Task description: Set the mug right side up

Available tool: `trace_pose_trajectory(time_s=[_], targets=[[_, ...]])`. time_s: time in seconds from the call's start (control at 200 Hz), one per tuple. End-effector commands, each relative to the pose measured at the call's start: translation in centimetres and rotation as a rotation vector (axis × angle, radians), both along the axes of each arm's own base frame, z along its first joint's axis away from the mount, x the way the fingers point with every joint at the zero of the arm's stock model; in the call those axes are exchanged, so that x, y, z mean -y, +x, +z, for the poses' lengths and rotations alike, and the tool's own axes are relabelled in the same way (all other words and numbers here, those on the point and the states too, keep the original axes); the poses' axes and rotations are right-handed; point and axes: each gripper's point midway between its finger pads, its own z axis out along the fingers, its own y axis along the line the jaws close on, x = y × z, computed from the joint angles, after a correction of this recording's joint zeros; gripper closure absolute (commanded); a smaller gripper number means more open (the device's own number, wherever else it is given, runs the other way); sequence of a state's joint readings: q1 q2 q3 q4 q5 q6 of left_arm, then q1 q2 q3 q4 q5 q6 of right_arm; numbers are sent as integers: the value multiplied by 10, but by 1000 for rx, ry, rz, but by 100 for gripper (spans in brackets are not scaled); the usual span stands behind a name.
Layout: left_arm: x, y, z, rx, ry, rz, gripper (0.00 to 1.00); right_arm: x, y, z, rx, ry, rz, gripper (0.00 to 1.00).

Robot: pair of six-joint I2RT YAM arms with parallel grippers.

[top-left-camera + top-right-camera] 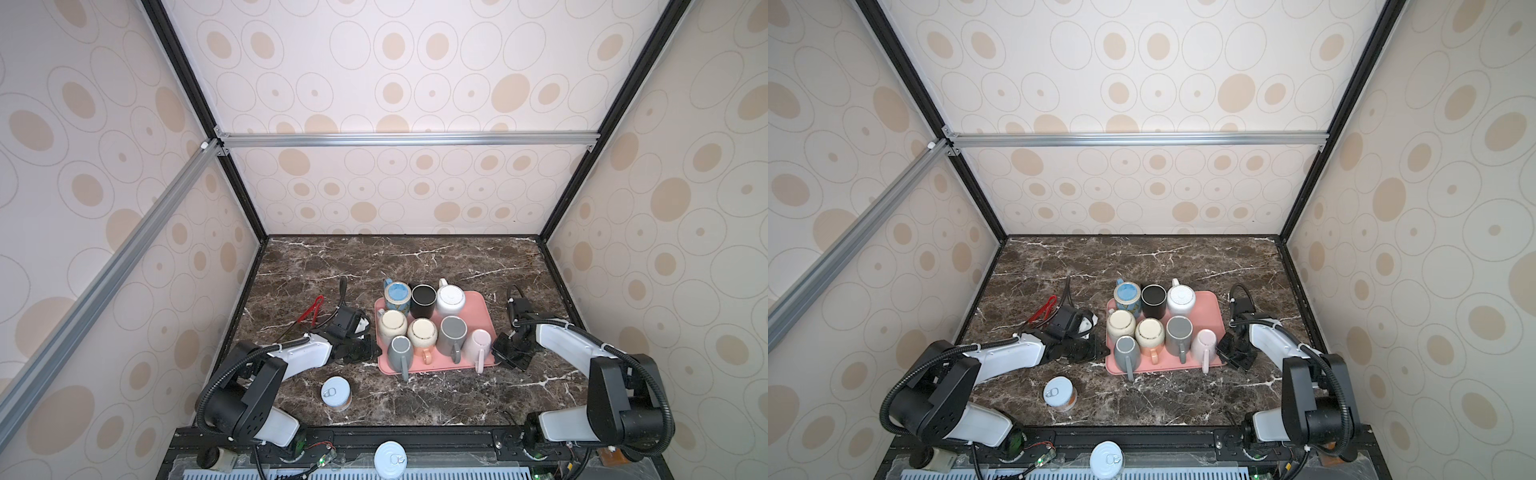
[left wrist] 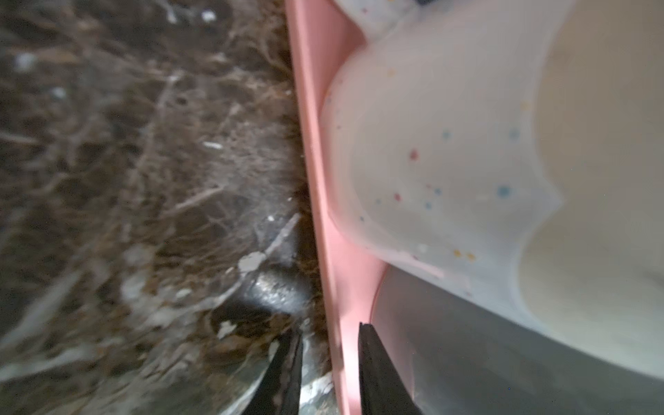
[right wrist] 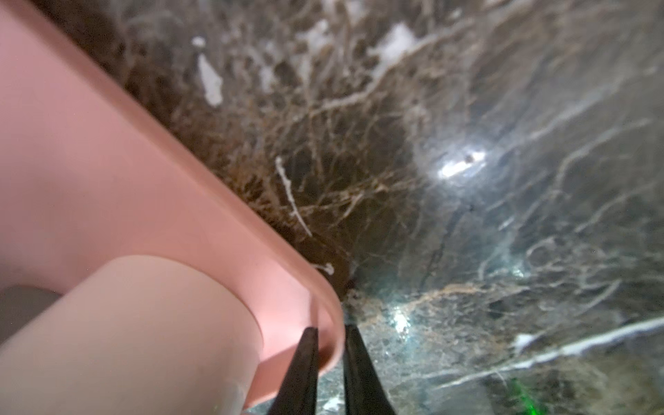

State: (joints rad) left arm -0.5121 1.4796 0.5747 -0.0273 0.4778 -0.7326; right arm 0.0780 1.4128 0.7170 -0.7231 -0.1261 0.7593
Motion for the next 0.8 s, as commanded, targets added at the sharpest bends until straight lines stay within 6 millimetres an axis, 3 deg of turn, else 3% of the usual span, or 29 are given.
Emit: trace_pose_trajectory(time_s=[0.0,0.235,0.51,0.585,0.665,0.795], targets=[[15,0,1,-19,-72,35,80,7,17,1,20,-53,24,88],[46,8,12,-4,-189,86,88,22,74,-4,37,-108,71,90],[112,25,26,14,-363,101,94,44,160,5,115,-124,95,87],[131,30,27,7,-397,108,93,50,177,12,105,-144,112,76],[154,37,33,-12,-482,162,93,58,192,31,122,-184,116,56],[203,41,35,-31,-552,172,92,76,208,84,196,-293,90,42]])
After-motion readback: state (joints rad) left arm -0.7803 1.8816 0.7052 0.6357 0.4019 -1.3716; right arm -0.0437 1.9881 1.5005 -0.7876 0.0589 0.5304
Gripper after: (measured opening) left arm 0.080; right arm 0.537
